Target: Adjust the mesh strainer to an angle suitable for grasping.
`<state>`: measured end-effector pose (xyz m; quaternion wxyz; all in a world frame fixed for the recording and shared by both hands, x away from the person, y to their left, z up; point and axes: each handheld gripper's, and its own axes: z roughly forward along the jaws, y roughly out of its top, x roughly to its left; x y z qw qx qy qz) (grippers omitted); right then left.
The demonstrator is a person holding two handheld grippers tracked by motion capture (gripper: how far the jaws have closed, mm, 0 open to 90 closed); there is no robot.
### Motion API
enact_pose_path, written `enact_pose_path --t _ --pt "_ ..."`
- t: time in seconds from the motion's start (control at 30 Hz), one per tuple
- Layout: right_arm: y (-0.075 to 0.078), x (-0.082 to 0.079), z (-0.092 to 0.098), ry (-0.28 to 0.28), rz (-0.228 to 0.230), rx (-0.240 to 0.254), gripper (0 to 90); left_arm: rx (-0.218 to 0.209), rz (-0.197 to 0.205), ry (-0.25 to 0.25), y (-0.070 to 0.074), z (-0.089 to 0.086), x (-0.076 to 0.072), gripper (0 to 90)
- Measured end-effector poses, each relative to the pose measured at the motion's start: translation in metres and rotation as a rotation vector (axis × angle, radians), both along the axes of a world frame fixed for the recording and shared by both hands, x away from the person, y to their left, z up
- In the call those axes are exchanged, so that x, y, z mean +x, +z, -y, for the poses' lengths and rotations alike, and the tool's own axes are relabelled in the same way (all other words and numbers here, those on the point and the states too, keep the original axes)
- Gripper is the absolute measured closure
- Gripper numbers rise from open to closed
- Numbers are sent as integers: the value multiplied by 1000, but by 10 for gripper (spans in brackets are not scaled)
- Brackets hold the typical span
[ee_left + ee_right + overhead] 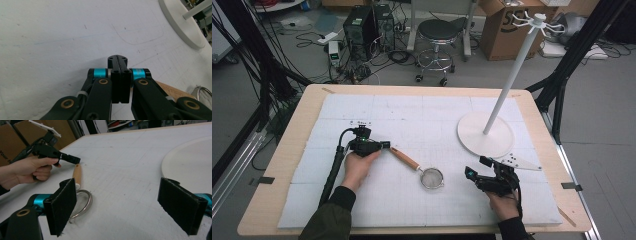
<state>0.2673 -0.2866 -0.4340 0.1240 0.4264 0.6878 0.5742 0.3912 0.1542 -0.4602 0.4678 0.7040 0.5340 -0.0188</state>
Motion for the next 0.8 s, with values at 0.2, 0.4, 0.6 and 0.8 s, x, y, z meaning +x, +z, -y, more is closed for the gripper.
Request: enact_pose_path --t 0.2,0.4,0.6,0.8 --pt "0 0 0 1 0 0 150 1 -7 -18 0 1 0 900" --pt "0 0 0 0 -2 2 150 2 -39 -50 -1 4 -1 900" --pt "0 0 0 0 -2 2 150 11 -39 -83 -1 15 -8 900" --pt "1 -1 1 -3 -2 2 150 31 -23 -110 0 25 -16 900"
